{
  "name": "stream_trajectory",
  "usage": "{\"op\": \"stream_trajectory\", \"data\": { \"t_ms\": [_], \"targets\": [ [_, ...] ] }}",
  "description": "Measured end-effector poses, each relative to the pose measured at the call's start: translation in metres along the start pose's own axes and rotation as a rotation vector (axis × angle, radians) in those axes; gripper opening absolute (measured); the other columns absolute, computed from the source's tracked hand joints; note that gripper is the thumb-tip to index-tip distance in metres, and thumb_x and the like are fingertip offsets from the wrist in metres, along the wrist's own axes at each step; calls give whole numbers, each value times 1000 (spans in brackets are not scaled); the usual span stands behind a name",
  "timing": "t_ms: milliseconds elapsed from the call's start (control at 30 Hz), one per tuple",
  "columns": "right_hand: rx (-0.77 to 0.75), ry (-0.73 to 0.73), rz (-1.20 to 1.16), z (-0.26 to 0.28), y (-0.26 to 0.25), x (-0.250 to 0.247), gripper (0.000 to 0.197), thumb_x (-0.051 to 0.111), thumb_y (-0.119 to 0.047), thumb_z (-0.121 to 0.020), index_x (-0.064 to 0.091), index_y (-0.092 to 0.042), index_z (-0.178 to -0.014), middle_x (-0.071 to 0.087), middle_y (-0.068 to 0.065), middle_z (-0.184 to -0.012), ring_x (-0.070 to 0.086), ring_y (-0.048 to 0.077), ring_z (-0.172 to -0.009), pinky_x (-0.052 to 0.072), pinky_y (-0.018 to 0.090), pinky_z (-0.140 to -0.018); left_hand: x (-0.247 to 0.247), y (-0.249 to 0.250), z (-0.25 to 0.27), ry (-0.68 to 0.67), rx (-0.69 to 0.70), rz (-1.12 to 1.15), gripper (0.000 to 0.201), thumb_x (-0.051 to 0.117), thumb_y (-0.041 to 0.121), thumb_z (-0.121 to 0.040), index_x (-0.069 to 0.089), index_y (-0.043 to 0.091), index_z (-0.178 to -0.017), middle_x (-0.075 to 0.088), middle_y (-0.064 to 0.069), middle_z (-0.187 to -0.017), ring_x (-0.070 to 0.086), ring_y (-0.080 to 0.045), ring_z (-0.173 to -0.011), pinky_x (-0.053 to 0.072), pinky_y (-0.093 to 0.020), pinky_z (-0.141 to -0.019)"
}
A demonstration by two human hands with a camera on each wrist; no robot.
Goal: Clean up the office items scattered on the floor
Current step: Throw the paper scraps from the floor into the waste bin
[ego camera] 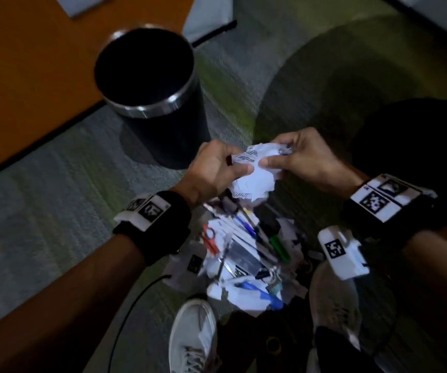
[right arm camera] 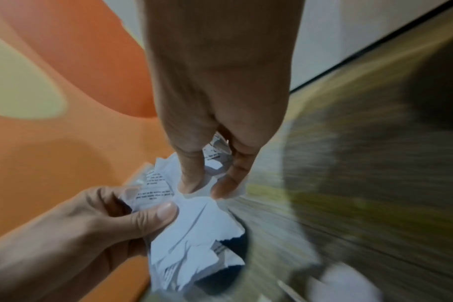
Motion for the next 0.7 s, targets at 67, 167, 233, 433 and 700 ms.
{"op": "stream_trajectory", "data": {
  "t_ms": [67, 167, 233, 433, 700],
  "targets": [
    [-69, -8, -12, -16, -48, 3, 16, 79, -13, -79, 74, -3, -90, 75, 13, -80, 71, 23, -66, 59, 37, -62, -51, 24, 2, 80, 38, -98, 18, 72, 26, -83, 70, 13, -72, 57, -5, -55, 46, -4, -52, 39, -27, -52],
    [-196, 56, -22, -42, -129, 9, 14, 75, -10, -83, 72, -2, -94, 74, 7, -84, 69, 9, -66, 58, 25, -60, -134, 60, 2, 241, 92, -207, 19, 71, 26, -83, 69, 11, -72, 66, -10, -64, 50, -7, -55, 42, -30, -54],
    [-282, 126, 23, -62, -178, 17, 8, 74, -14, -85, 73, -10, -92, 73, 3, -85, 69, 8, -70, 57, 25, -61, -183, 75, 0, 334, 103, -286, 19, 70, 27, -84, 70, 9, -76, 69, -8, -68, 58, -11, -57, 45, -31, -55],
    [-382, 240, 158, -117, -236, 57, 4, 64, -13, -90, 66, -15, -91, 66, -1, -86, 62, 13, -81, 46, 25, -68, -261, 53, -22, 508, 38, -396, 16, 67, 21, -79, 66, 6, -72, 68, -14, -72, 62, -23, -68, 50, -41, -63],
    [-282, 196, 358, -119, -193, 47, 34, 69, -17, -84, 64, -16, -117, 63, 0, -105, 59, 12, -97, 45, 22, -81, -228, 30, -9, 432, 29, -450, 39, 64, 12, -83, 67, 20, -121, 70, -1, -119, 63, -13, -110, 43, -18, -90]
  ]
}}
Point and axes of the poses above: each hand's wrist, its own z-axis away from the middle knuckle, its own x-axis out of the palm, y = z × x, the point moved 9 cm from there along -z, towards the middle knuckle
